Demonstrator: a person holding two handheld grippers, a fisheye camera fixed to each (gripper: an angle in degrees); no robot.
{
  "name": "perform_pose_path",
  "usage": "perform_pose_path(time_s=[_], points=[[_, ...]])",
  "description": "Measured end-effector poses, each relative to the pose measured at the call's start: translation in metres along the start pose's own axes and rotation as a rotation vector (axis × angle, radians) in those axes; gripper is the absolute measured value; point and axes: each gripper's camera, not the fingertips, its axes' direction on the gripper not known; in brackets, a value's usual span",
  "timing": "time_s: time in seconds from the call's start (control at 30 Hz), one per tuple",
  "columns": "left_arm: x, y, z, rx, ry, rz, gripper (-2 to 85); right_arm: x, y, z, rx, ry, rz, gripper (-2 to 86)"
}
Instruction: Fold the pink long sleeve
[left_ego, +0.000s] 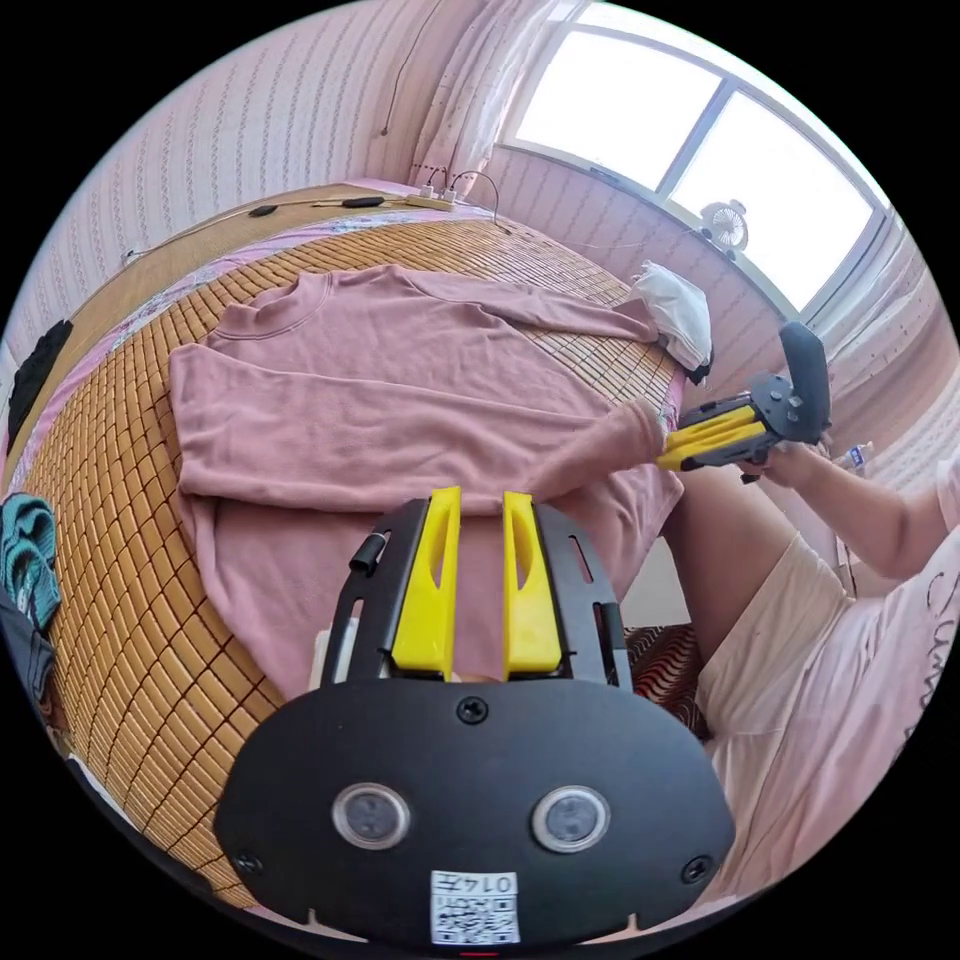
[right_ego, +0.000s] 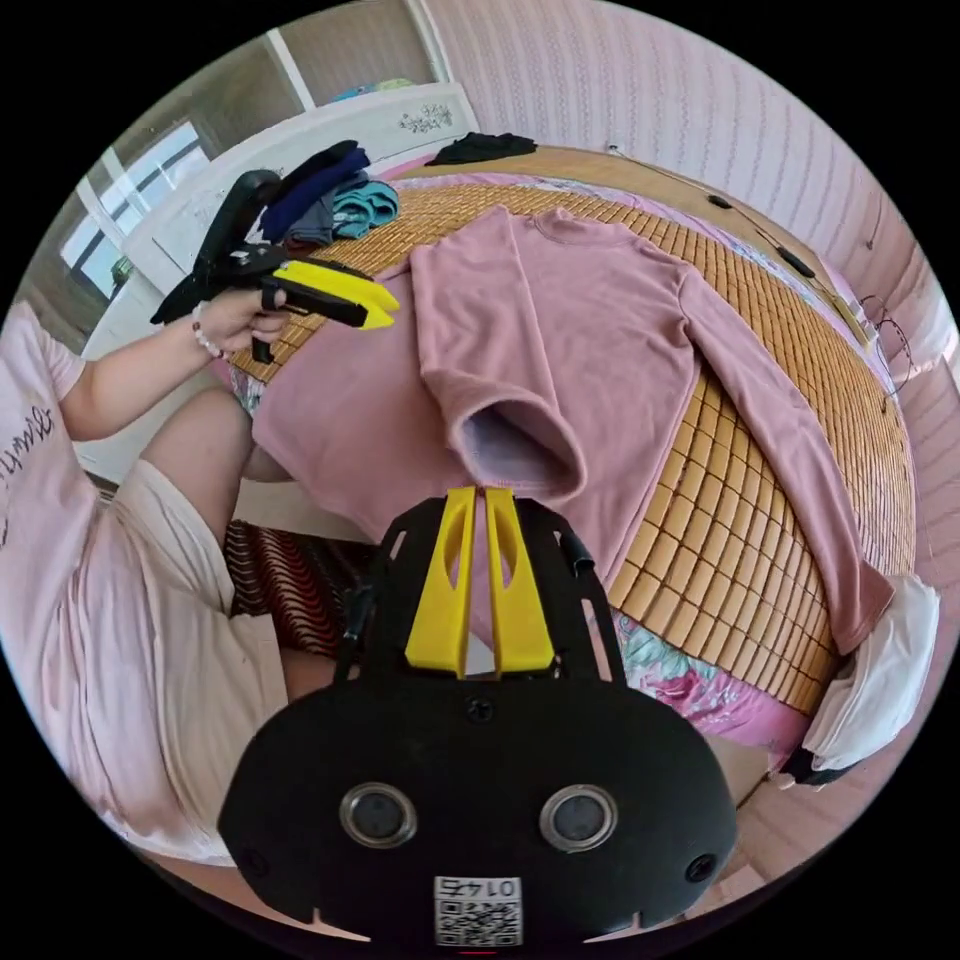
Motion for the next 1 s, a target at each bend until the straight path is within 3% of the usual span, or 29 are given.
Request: perform_pose_path(time_s=[0.2,0.33,0.5,0.77,0.87,1.0], points=[[-0.050,0.011,0.009,-0.021,-0.157,-0.109,6.9,0.064,0.020,-0.030,0.169,-0.186,0.311,7.4],[-0.093,0.002,0.016,-0.037,-0.342,-0.186,6.7,0.075,0.002,-0.005,0.073,-0.173,0.389,10.1],[-0.132,-0.022,0.051,-0.071,-0.401,-0.218,7.7,0.076,0.000,-0.009,-0.008,-0.028,0.382,2.1],[-0.151,-0.050,0.104,-0.151,-0.445,-0.167,3.9,0.110,0.015,-0.080,0.139,-0.055,0.432,-0.1],[-0.176,-0.033,0.111,-0.070,-0.335,-0.318,3.2,0.123,0.018,-0.057,0.007,-0.075,0.456,0.1],[-0.200,-0.020,0.121,0.002,-0.210,-0.461,4.7,0.122,0.022,-0.050,-0.017,-0.067,0.454,0.6]])
